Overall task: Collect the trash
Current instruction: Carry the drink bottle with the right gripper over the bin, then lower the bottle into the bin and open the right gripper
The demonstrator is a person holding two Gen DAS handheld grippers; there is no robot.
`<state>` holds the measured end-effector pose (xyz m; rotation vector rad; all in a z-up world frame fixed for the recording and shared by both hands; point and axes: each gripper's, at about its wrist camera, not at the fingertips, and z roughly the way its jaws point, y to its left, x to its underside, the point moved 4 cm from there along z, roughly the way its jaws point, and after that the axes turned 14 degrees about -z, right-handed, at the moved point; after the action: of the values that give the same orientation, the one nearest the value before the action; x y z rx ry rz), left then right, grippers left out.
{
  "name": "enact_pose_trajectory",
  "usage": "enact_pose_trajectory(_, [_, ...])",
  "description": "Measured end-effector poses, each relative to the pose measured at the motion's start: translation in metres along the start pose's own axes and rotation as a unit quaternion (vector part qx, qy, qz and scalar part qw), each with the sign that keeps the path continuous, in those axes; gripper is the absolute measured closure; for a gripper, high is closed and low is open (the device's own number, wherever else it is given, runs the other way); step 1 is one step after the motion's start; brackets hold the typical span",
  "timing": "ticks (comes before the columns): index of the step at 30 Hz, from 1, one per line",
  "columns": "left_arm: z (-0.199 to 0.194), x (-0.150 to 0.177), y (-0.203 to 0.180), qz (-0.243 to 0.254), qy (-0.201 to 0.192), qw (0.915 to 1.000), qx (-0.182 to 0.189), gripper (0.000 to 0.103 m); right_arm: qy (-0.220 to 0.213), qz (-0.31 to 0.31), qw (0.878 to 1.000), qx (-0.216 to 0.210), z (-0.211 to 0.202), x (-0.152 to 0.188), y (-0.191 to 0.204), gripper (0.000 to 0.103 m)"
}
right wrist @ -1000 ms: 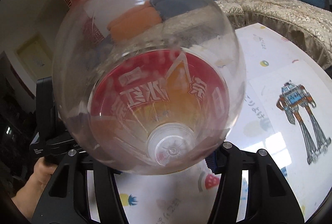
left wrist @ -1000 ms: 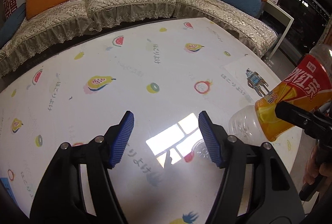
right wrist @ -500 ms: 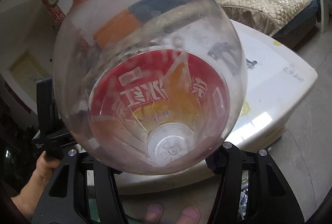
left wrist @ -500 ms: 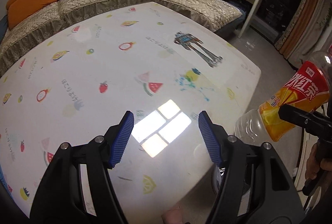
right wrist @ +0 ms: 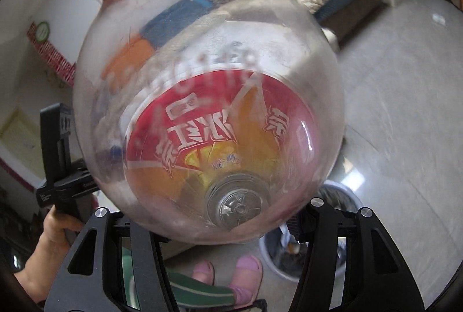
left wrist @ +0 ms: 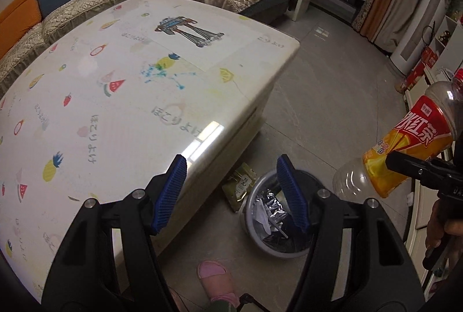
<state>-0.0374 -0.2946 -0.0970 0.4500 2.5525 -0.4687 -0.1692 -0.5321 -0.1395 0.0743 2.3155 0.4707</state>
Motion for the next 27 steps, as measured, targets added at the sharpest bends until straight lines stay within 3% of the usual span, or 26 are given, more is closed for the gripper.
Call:
enact_pose_trajectory(11, [0.055, 0.08, -0.054, 0.042, 0.065, 0.9969, 0.016, 0.041, 0.036, 0.077, 0.996, 0.017, 0.002, 0.094, -0.052, 0.046])
enact_pose_trajectory(17, [0.089, 0.114, -0.06, 0.057, 0.101, 0.9932, 0.002, 0.041, 0.061, 0.098, 0.993, 0.023, 0.042, 0.1, -0.063, 0.046])
enact_pose_trajectory(21, [0.11, 0.124, -0.059, 0.06, 0.124, 0.9905, -0.001, 0.041, 0.076, 0.112, 0.99, 0.024, 0.086, 0.085, -0.063, 0.046])
enact_pose_trajectory(27, [0.132, 0.132, -0.054, 0.052, 0.146, 0.9879, -0.002, 0.041, 0.114, 0.119, 0.986, 0.022, 0.117, 0.106, -0.068, 0.046])
